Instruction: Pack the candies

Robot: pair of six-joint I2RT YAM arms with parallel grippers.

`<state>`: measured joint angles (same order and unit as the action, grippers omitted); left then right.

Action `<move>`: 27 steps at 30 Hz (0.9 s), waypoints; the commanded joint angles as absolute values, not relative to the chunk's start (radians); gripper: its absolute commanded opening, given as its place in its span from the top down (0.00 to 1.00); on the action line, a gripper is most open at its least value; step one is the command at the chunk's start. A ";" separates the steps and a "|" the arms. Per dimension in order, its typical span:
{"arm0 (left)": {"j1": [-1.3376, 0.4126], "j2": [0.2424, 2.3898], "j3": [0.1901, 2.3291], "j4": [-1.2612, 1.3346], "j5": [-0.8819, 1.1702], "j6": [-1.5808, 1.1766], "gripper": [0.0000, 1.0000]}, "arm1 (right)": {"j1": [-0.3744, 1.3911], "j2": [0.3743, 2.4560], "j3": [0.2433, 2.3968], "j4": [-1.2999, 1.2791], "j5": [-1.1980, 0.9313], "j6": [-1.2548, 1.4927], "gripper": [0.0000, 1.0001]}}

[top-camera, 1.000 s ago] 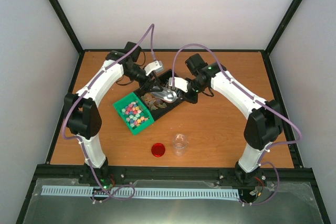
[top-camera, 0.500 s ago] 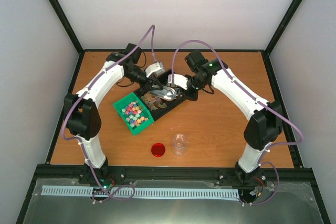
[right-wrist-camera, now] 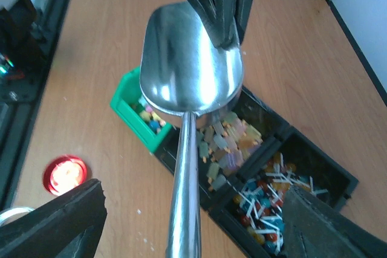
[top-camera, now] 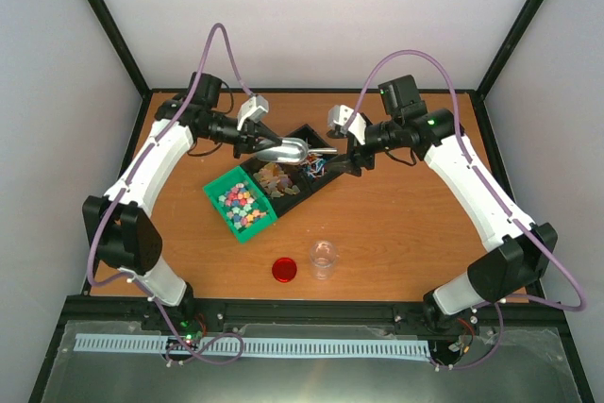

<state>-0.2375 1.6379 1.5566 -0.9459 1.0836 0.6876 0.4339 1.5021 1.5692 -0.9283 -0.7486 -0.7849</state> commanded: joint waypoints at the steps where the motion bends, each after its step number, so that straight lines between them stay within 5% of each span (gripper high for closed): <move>1: -0.244 1.596 1.558 -0.826 1.212 0.662 0.99 | 0.439 1.494 1.565 -0.886 -0.881 -0.735 0.22; 27: -0.266 1.581 1.530 -0.744 1.233 0.568 0.99 | 0.443 1.552 1.644 -0.882 -0.954 -0.694 0.83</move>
